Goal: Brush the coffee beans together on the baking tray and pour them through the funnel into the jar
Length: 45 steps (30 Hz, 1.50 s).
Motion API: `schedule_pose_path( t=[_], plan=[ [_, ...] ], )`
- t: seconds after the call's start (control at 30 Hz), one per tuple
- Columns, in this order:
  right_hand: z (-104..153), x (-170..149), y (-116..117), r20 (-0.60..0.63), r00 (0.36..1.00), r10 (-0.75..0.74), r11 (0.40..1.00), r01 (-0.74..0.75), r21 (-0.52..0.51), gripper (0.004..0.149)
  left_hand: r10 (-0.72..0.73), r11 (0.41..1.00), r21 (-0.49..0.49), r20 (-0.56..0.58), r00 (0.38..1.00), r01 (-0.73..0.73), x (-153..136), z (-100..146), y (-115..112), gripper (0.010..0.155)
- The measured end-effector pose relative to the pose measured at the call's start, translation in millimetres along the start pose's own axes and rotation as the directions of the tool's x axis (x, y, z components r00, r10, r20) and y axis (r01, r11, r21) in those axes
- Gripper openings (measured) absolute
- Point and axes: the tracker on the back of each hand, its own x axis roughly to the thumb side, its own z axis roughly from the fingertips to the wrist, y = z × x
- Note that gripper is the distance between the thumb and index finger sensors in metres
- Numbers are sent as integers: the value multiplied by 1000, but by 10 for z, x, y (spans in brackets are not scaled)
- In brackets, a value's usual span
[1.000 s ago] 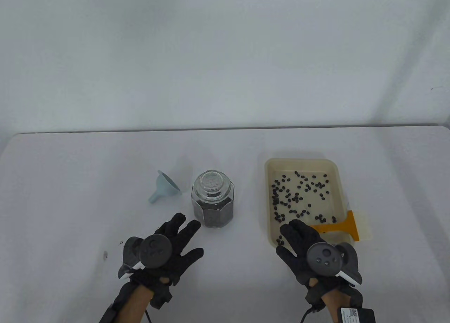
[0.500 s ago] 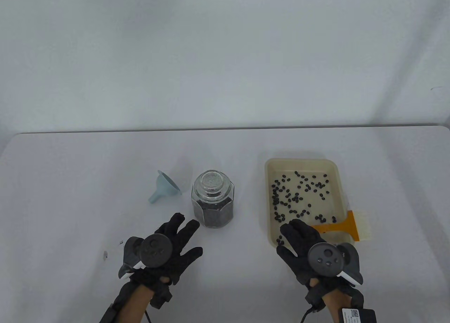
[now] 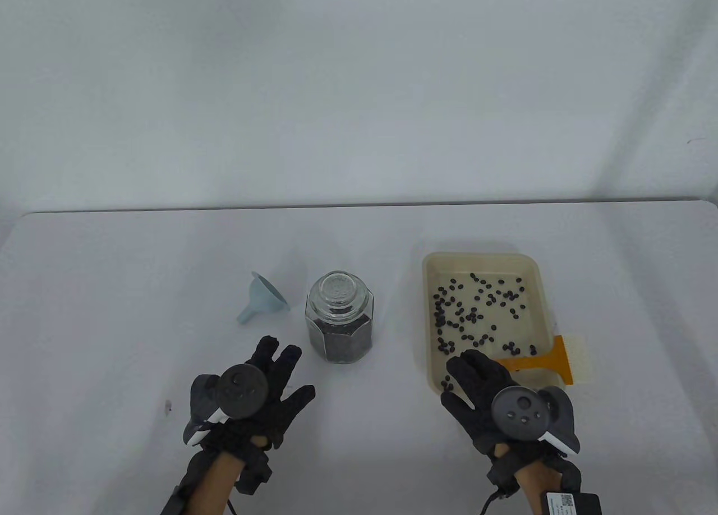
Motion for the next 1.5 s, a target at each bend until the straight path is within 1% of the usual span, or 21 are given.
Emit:
schedule_pose_path(
  t=[0.07, 0.13, 0.17, 0.27, 0.33, 0.4, 0.47, 0.57, 0.6, 0.67, 0.7, 0.73, 0.8, 0.83, 0.97, 1.0, 1.13, 1.23, 1.3, 1.43, 1.5],
  plan=[
    [1, 3, -9, 2, 1000, -5, 1000, 5, -5, 65, 36, 999, -2, -10, 999, -36, 39, -31, 41, 80],
    [1, 4, -10, 4, 1000, -13, 1000, 13, -5, 65, 37, 999, 17, -21, 999, -37, 117, -60, 143, 79],
    [0, 6, -6, 4, 1000, -16, 1000, 16, 0, 65, 31, 998, 51, -24, 999, -30, 169, -63, 210, 79],
    [-4, 11, 14, 4, 1000, -16, 1000, 16, 15, 65, 96, 983, 161, -15, 995, -93, 366, -111, 409, 78],
    [-6, 15, 24, 3, 1000, -16, 1000, 16, 22, 65, 122, 976, 186, -19, 992, -117, 501, -194, 503, 77],
    [-4, 17, 28, 0, 1000, -16, 1000, 16, 26, 65, 102, 978, 185, -29, 994, -95, 636, -331, 571, 77],
    [-2, 17, 24, -3, 1000, -14, 999, 14, 29, 65, 46, 988, 148, -54, 997, -37, 755, -487, 620, 77],
    [1, 7, 2, -10, 1000, -19, 1000, 19, 21, 65, -64, 998, 5, -89, 994, 65, 947, -767, 678, 77],
    [2, 5, -5, -10, 1000, -21, 1000, 21, 18, 65, -108, 993, -52, -92, 990, 103, 1014, -875, 687, 77],
    [1, 1, -14, -11, 1000, -26, 1000, 26, 16, 65, -184, 977, -131, -106, 977, 170, 1115, -1029, 685, 77],
    [1, 0, -14, -11, 1000, -27, 999, 28, 17, 65, -216, 969, -150, -109, 970, 198, 1155, -1081, 683, 77],
    [1, 0, -13, -12, 999, -29, 999, 30, 19, 65, -247, 962, -144, -105, 963, 231, 1206, -1134, 677, 76],
    [-1, -1, -16, -13, 999, -33, 999, 33, 21, 65, -271, 961, -70, -82, 959, 266, 1266, -1203, 653, 74],
    [-7, 1, -17, -14, 999, -39, 999, 39, 23, 65, -284, 958, -76, -94, 954, 278, 1284, -1236, 625, 73],
    [-20, 12, -13, -15, 999, -47, 999, 48, 22, 65, -389, 919, -120, -133, 912, 374, 1277, -1338, 539, 73],
    [-23, 16, -8, -14, 999, -47, 999, 47, 27, 65, -396, 915, -138, -142, 907, 378, 1266, -1354, 523, 73],
    [-36, 30, 15, -12, 999, -49, 998, 50, 45, 65, -402, 910, -177, -148, 904, 376, 1229, -1415, 478, 72],
    [-41, 37, 25, -12, 999, -52, 997, 52, 51, 65, -374, 919, -186, -131, 918, 348, 1230, -1473, 505, 71],
    [-41, 39, 25, -11, 999, -51, 997, 52, 50, 65, -369, 915, -225, -133, 920, 335, 1252, -1520, 523, 70],
    [-43, 37, 27, -7, 998, -56, 997, 56, 48, 66, -408, 889, -292, -152, 900, 353, 1307, -1607, 541, 71],
    [-42, 40, 28, -10, 998, -59, 997, 59, 54, 66, -422, 877, -331, -181, 888, 349, 1332, -1662, 549, 71]
  ],
)
